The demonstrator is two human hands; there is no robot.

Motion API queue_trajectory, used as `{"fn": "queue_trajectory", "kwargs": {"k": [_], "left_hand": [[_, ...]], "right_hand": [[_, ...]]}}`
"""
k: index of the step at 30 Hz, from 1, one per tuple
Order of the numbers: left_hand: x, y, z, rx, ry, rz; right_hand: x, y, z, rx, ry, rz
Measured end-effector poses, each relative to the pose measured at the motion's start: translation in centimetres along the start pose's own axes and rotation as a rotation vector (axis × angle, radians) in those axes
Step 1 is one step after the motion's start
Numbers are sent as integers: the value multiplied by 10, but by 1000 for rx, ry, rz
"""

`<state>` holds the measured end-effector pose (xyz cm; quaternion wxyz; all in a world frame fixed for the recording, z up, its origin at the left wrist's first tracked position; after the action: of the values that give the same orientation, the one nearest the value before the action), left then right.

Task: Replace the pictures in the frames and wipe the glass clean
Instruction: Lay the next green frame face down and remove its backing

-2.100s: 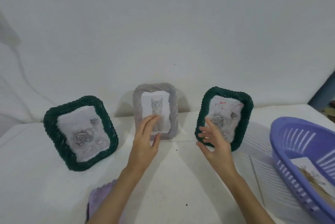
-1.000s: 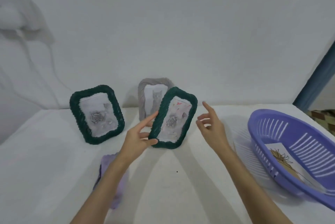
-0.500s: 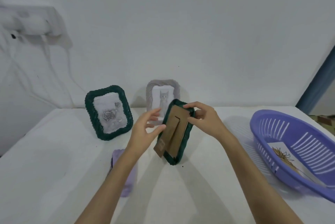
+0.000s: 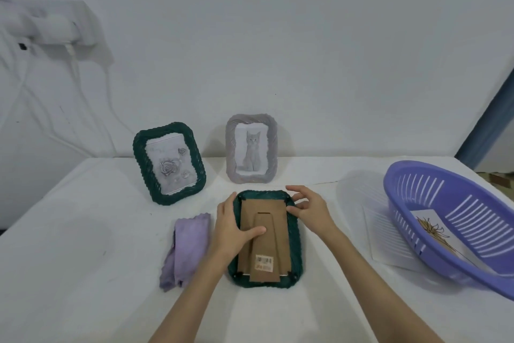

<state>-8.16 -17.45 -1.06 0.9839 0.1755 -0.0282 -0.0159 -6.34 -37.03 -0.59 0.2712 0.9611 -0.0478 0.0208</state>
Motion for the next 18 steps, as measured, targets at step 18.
{"fn": "queue_trajectory", "kwargs": {"k": [18], "left_hand": [[-2,-4,-32,626,-110,22]], "right_hand": [[-21,-31,18,-760,215,212]]}}
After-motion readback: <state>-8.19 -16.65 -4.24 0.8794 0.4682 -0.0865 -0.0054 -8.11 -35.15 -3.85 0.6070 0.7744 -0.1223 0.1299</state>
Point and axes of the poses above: each hand's wrist, its own x-axis towards the middle knuckle, its own y-axis out of the back of the hand, z = x × y, the point moved 4 cm from there along x, towards the middle knuckle, and after that the axes turned 9 degrees about -x, right-handed, at the moved point
